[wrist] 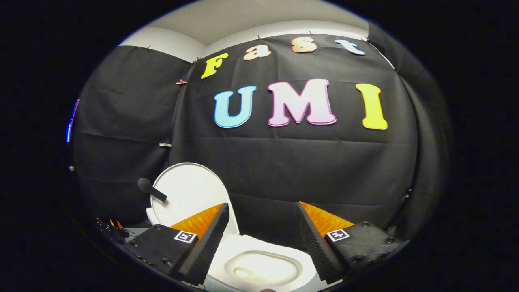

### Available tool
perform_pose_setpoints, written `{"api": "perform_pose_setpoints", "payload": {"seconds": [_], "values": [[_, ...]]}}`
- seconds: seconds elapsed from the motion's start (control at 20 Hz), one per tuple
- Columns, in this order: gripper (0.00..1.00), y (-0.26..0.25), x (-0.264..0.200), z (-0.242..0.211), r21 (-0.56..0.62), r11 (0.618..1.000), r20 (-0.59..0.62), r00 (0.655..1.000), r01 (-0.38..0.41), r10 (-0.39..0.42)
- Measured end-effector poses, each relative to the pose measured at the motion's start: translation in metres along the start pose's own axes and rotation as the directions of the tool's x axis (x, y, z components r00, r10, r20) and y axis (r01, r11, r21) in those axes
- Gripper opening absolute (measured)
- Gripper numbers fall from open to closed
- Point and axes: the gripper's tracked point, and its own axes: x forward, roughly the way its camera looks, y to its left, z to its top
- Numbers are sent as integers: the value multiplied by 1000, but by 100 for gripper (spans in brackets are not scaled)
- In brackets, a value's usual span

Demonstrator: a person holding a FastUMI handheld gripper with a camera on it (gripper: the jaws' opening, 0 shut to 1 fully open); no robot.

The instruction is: Open the toilet lid.

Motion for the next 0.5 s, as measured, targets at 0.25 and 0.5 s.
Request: {"api": "perform_pose_setpoints", "payload": {"seconds": [0.25,0.5], "values": [[100,-54,-45,-24,-67,989,40,991,131,-129],[100,-99,-67,-28,-48,973,49,974,225,-222]]}}
